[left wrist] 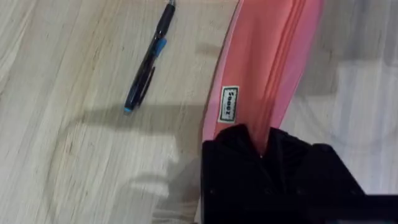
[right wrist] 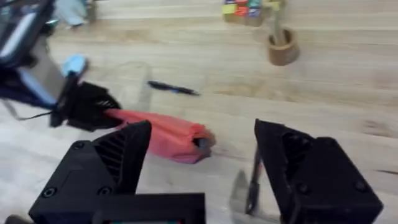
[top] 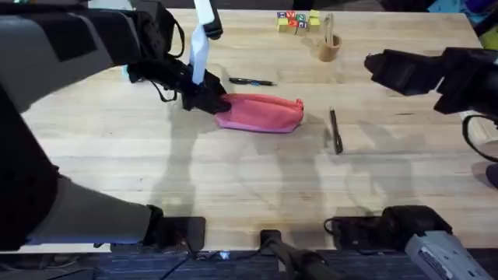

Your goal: Unzip the bag, pick up the pens from the table one at a time and place them inside, then zip the bag closed.

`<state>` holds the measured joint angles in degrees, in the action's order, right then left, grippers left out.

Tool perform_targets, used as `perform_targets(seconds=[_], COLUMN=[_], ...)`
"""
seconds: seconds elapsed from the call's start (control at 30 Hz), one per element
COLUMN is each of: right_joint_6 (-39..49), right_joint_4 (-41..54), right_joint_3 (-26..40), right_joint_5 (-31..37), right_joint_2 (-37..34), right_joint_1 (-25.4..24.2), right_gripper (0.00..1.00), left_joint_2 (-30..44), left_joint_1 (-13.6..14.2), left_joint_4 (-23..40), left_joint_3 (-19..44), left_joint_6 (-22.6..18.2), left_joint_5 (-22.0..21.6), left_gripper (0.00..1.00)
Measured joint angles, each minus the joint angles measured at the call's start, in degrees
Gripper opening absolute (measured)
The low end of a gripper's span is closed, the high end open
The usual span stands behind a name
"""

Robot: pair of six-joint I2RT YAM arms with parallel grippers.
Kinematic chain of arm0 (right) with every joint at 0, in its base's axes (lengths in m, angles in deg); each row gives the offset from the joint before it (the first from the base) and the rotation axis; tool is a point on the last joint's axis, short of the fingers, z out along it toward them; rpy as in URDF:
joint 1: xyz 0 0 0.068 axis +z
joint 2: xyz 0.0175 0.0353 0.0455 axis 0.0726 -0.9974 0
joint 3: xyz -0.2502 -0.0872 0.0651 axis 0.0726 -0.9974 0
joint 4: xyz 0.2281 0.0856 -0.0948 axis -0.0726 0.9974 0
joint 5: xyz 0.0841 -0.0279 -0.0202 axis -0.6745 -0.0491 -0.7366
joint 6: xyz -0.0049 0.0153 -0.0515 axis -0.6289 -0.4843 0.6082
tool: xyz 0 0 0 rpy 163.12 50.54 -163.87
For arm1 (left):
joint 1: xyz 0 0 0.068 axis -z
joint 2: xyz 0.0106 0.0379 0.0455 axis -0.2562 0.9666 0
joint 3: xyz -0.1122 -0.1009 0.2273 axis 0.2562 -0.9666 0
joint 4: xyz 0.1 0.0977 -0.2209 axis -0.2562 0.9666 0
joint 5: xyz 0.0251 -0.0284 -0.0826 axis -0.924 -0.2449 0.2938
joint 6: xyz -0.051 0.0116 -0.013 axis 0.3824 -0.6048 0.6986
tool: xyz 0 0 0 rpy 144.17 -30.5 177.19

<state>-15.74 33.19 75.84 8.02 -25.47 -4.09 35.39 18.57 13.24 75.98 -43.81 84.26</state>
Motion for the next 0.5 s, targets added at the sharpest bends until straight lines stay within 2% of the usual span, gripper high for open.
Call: perform_targets(seconds=[0.2,0.5], right_joint_6=[-3.12,-10.21], right_joint_4=[0.0,2.17], right_joint_3=[0.0,0.11], right_joint_5=[-4.03,-5.47], right_joint_2=[-0.01,-3.1], right_joint_1=[0.0,0.0], right_gripper=[0.997,0.996], left_joint_2=[0.0,0.0], left_joint_1=[0.0,0.0], left_joint_4=[0.0,-0.02], left_joint_3=[0.0,0.0], left_joint_6=[-0.02,0.0], left_joint_5=[-0.02,-0.04], left_gripper=[0.042,0.042])
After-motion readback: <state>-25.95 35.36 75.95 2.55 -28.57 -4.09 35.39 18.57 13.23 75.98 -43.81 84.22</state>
